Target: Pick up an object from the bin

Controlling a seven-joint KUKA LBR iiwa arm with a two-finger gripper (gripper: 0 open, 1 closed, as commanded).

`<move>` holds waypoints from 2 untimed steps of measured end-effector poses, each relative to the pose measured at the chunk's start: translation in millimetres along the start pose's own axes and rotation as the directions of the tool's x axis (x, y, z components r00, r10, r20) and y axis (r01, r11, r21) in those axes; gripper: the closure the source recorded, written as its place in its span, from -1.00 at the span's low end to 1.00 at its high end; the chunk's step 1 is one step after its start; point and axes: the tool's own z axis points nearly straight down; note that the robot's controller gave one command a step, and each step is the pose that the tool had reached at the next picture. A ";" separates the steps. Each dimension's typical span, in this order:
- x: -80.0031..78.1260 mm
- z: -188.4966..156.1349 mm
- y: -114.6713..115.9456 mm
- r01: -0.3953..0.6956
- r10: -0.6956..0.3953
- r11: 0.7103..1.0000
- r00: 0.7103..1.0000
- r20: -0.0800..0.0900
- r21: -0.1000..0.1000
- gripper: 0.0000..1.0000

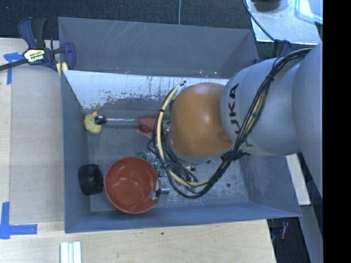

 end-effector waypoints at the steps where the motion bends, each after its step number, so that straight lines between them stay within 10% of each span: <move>1: -1.9 -3.5 -0.5 -0.002 0.002 1.000 1.000 0.007 -0.001 -1.00; 2: -7.1 50.6 6.6 0.440 -0.440 0.898 0.896 0.053 0.008 -1.00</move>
Offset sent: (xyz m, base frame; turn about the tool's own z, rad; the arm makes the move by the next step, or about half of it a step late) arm -0.0060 0.0046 -0.0643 -0.4961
